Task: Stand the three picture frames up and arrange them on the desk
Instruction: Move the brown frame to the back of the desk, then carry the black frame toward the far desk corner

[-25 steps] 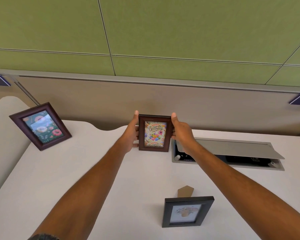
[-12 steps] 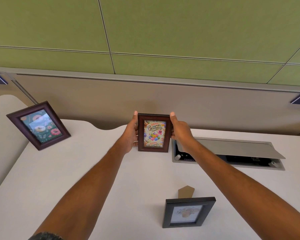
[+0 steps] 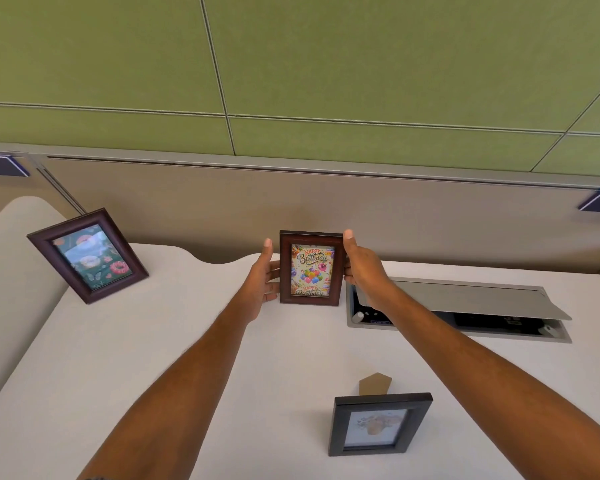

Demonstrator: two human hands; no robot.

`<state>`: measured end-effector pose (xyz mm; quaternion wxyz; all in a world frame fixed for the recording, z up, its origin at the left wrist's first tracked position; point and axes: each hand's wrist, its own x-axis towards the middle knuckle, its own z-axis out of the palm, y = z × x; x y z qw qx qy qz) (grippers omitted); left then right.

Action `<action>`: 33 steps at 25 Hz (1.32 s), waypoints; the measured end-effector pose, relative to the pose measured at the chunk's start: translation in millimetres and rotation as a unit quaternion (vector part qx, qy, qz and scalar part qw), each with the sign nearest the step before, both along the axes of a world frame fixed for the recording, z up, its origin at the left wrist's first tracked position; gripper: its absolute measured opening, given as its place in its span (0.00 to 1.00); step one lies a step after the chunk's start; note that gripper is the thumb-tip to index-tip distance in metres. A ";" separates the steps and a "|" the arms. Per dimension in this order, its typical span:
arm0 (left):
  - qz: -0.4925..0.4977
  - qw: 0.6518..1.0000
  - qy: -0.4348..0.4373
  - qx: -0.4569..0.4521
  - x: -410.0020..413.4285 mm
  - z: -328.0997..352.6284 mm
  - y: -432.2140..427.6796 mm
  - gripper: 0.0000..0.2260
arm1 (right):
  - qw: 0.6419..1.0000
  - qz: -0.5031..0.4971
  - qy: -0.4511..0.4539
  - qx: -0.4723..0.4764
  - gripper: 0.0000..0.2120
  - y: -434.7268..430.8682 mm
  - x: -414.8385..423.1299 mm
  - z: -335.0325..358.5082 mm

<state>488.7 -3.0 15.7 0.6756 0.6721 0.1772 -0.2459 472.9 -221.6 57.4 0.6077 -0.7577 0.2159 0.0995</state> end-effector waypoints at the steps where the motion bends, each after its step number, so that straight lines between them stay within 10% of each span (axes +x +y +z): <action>1: 0.004 1.000 0.001 0.001 -5.0 -2.4 4.8 0.42 | 1.000 0.005 -0.004 0.003 0.21 0.0 -2.6 1.4; 9: 0.025 0.998 0.016 0.061 -58.9 0.3 44.8 0.35 | 0.996 0.031 -0.023 -0.083 0.38 -22.7 -36.7 16.6; 17: 0.032 0.997 0.045 0.056 -168.6 -4.8 53.7 0.33 | 0.998 -0.039 -0.048 -0.021 0.25 -65.9 -126.9 40.9; 33: -0.091 0.995 0.046 0.025 -279.6 20.4 -47.3 0.35 | 0.996 -0.004 0.074 0.045 0.36 -63.3 -284.2 -1.5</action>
